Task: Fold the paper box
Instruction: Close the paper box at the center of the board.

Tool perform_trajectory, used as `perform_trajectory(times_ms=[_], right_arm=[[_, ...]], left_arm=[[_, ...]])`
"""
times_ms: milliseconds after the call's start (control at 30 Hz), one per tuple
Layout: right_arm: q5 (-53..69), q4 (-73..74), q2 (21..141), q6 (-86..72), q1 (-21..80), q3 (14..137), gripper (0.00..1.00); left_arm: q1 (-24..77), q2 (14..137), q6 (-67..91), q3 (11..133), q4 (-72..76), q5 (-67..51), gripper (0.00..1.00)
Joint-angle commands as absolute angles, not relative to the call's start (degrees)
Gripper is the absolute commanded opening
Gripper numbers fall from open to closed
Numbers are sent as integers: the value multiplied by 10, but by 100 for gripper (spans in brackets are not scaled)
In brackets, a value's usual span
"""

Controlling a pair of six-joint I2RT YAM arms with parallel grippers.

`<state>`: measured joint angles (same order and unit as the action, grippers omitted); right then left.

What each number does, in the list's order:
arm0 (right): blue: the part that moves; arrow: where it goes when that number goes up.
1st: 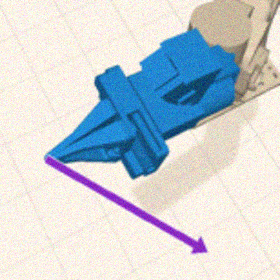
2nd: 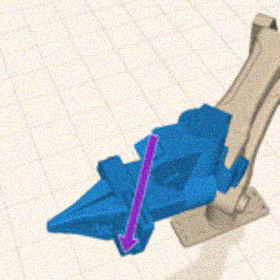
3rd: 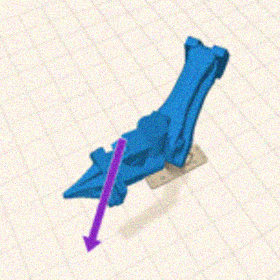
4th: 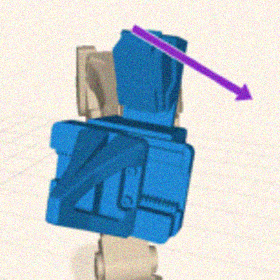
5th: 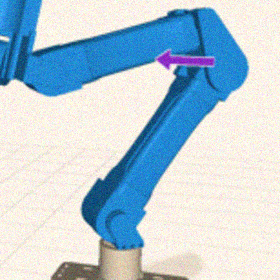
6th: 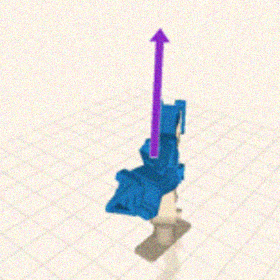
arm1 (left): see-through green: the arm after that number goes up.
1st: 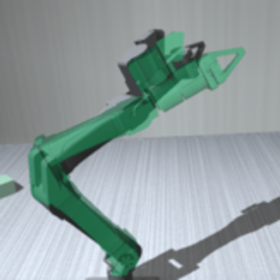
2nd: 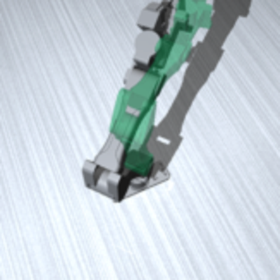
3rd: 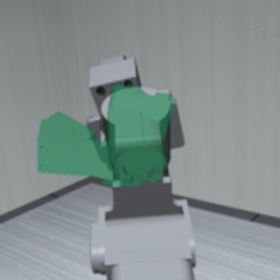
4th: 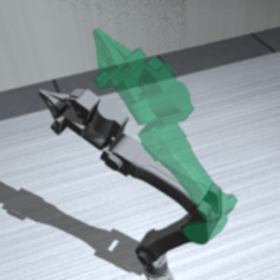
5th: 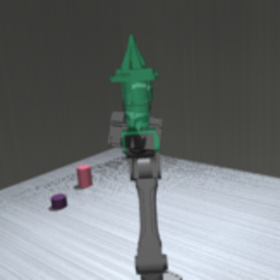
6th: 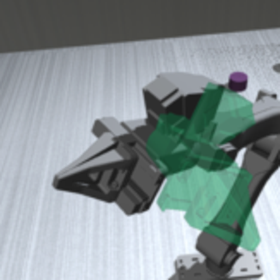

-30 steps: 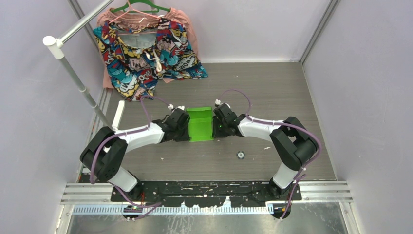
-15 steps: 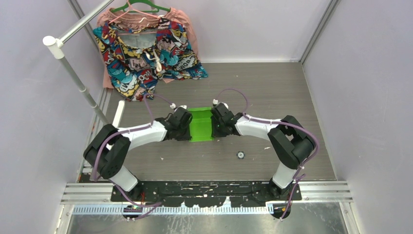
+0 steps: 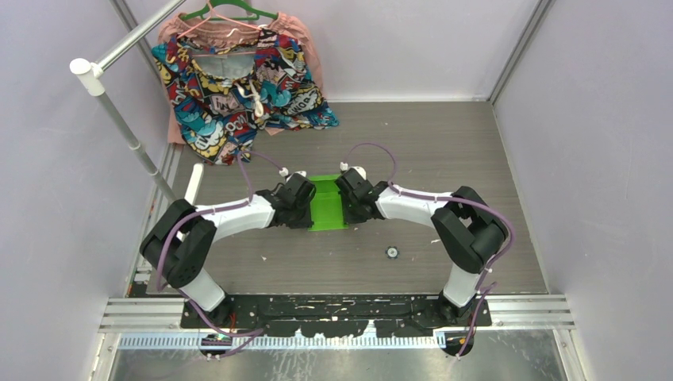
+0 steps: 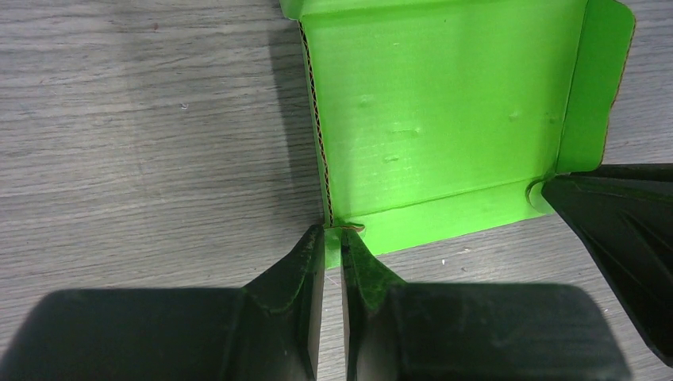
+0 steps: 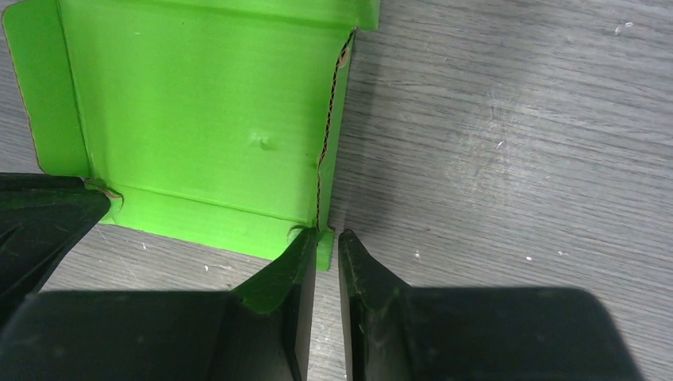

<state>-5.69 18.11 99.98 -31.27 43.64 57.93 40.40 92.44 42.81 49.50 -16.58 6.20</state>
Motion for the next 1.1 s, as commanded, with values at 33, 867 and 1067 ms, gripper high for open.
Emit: perform_trajectory(times_ms=[33,867,1067], right_arm=[[-95,221,1020,-297,451,596,22],[-127,243,1047,-300,479,602,21],[-129,244,1055,-301,484,603,21]], left_arm=[[410,937,417,502,-174,64,14],[412,938,423,466,-160,61,13],[413,937,431,454,-153,57,13]])
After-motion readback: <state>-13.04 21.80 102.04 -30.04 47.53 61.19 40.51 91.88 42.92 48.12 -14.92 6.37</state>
